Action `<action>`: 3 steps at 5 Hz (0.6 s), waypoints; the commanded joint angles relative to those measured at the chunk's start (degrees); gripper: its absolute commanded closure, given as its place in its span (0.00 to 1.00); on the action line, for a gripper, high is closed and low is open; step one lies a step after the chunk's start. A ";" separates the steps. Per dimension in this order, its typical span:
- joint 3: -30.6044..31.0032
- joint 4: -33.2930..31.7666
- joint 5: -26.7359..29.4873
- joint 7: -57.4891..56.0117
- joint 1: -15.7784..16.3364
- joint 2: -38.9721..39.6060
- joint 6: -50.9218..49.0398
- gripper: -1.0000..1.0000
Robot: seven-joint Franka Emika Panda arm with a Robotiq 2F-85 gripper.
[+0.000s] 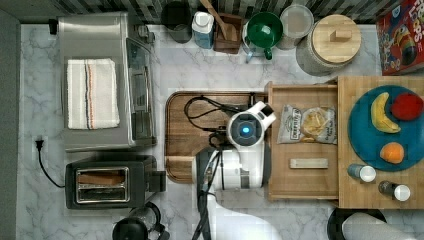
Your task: Open the drawer.
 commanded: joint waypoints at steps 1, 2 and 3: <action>5.46 0.63 4.96 6.35 4.89 -4.18 -1.80 0.00; 5.34 0.00 0.02 11.35 5.84 -6.81 -0.54 0.00; 6.21 0.04 -0.11 11.43 4.97 -6.80 -0.56 0.00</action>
